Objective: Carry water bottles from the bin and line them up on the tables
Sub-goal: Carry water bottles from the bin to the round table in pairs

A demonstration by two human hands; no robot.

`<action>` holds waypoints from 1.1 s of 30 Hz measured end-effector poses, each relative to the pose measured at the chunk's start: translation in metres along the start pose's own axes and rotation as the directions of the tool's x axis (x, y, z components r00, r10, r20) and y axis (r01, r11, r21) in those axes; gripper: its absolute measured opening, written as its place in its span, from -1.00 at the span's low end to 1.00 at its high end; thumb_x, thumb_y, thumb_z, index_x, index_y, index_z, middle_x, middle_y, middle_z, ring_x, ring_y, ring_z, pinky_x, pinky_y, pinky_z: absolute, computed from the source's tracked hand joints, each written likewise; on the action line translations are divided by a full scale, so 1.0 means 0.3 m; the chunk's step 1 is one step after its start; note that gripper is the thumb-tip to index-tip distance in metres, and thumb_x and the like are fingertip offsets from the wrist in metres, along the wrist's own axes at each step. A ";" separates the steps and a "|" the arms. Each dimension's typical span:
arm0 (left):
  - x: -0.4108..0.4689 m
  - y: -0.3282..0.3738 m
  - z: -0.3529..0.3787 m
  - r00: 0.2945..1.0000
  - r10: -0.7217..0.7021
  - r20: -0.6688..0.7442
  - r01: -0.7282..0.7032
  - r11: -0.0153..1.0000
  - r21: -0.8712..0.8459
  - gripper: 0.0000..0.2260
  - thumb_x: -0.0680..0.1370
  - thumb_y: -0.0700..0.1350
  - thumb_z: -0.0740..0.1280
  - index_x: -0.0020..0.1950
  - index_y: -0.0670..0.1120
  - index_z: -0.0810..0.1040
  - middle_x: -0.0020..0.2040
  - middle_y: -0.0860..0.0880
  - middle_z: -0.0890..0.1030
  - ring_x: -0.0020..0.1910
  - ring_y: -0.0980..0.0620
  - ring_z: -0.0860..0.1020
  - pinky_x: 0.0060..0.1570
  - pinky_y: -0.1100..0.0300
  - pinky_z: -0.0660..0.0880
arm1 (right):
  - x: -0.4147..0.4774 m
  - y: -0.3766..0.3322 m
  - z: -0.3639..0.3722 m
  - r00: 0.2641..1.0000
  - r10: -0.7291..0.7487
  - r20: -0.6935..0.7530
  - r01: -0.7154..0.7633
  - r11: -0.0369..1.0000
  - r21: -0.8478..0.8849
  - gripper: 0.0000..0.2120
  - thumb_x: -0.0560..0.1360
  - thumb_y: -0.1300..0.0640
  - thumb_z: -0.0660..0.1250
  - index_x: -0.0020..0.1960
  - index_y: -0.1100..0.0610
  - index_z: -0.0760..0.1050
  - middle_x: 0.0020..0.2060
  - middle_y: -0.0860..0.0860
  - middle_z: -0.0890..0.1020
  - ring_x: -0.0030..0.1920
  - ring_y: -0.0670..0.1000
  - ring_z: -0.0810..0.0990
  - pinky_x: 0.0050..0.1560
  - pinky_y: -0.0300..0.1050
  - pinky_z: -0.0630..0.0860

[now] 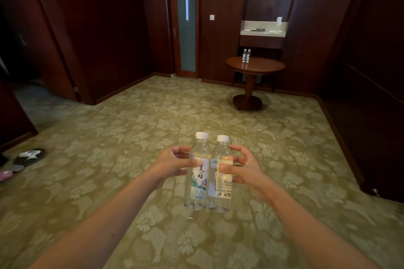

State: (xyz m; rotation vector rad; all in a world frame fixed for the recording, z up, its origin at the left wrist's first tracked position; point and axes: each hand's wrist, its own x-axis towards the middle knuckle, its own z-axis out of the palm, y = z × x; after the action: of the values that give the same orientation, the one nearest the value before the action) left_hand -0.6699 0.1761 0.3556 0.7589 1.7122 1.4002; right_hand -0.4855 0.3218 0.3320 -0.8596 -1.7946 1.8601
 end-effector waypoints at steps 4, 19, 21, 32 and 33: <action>0.260 0.032 0.043 1.000 -0.006 0.026 0.006 1.000 -0.011 -0.63 0.34 -0.22 0.58 0.04 0.00 0.55 -0.19 0.12 0.72 -0.16 0.19 0.68 -0.09 0.17 0.60 | 0.230 -0.009 -0.117 1.000 0.011 -0.006 -0.011 1.000 -0.017 -0.31 0.26 0.26 0.63 0.29 -0.07 0.45 0.12 0.10 0.65 0.02 0.08 0.72 0.04 0.18 0.66; 1.488 0.315 0.136 0.982 0.018 0.190 -0.031 0.997 0.069 -0.56 0.32 -0.18 0.61 0.13 -0.02 0.55 0.02 0.00 0.70 -0.05 0.10 0.69 -0.13 0.21 0.60 | 1.260 -0.154 -0.528 0.982 -0.027 -0.189 0.031 0.999 0.015 -0.33 0.29 0.25 0.62 0.28 -0.09 0.42 0.17 0.12 0.60 0.04 0.11 0.70 -0.05 0.04 0.68; 1.625 0.344 0.178 0.977 0.008 0.213 -0.026 0.996 0.080 -0.56 0.32 -0.19 0.61 0.13 -0.01 0.54 0.02 0.00 0.69 -0.06 0.12 0.68 -0.18 0.25 0.59 | 1.369 -0.154 -0.603 0.977 -0.015 -0.214 0.021 0.999 0.024 -0.33 0.29 0.24 0.62 0.27 -0.11 0.43 0.17 0.13 0.60 0.04 0.11 0.70 -0.02 0.08 0.68; 2.475 0.507 0.522 0.975 0.023 0.221 -0.043 0.996 0.084 -0.53 0.32 -0.18 0.61 0.16 -0.03 0.53 0.03 0.00 0.71 -0.03 0.10 0.69 -0.14 0.22 0.61 | 2.100 -0.224 -1.170 0.975 -0.034 -0.221 0.030 0.999 -0.024 -0.36 0.28 0.22 0.63 0.25 -0.10 0.45 0.15 0.11 0.61 0.04 0.10 0.70 0.05 0.16 0.66; 2.550 0.532 0.559 0.976 0.022 0.215 -0.040 0.996 0.083 -0.52 0.32 -0.19 0.61 0.16 -0.03 0.53 0.03 0.00 0.71 -0.02 0.09 0.68 -0.12 0.21 0.61 | 2.166 -0.246 -1.229 0.976 -0.034 -0.215 0.029 0.999 -0.026 -0.37 0.29 0.24 0.62 0.25 -0.08 0.45 0.16 0.12 0.61 0.05 0.10 0.70 0.03 0.13 0.67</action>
State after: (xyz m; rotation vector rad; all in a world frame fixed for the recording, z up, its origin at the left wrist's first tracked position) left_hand -0.9257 0.9333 0.3457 0.9527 1.6070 1.2230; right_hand -0.7137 1.0369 0.3185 -0.9936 -1.6879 1.6598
